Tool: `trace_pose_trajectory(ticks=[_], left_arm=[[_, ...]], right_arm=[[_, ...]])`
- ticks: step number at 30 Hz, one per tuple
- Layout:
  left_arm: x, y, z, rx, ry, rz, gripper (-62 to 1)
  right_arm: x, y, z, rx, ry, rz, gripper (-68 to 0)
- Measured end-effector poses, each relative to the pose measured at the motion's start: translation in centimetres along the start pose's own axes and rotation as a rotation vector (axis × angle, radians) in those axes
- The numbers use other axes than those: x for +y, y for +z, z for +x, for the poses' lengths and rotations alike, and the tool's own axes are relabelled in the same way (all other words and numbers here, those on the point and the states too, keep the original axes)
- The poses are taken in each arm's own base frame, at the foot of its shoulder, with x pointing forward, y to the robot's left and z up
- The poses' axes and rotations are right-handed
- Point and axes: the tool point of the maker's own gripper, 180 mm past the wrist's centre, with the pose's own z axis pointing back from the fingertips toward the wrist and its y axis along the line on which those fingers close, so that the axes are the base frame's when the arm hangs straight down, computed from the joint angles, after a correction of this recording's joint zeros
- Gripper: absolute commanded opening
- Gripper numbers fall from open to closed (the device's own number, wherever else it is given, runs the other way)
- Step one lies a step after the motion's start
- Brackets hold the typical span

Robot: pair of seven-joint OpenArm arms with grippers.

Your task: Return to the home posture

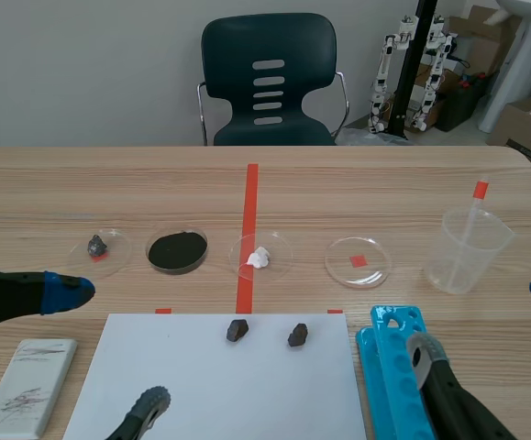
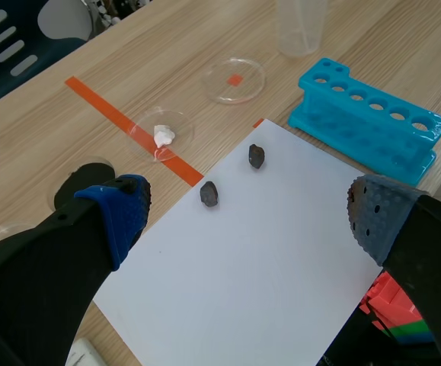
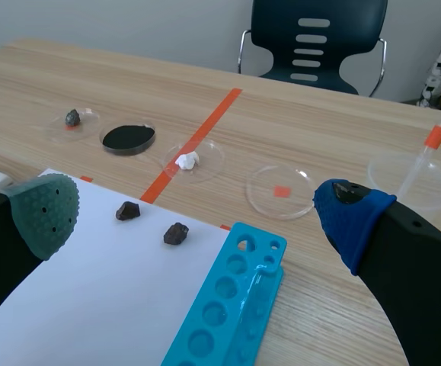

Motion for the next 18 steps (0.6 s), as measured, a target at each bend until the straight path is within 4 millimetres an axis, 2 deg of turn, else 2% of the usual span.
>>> trace_pose_trajectory(ticks=[5,10,18], left_arm=[[0.0,0.0,0.0,0.0,0.0,0.0,-6.7],[0.0,0.0,0.0,0.0,0.0,0.0,-6.7],[0.0,0.0,0.0,0.0,0.0,0.0,-6.7]], right_arm=[[0.01,0.0,-0.02,0.001,0.001,0.001,-2.0],[0.88,-0.01,-0.21,0.01,0.067,0.05,-2.0],[0.69,-0.38,0.13,-0.009,0.074,0.048,-2.0]])
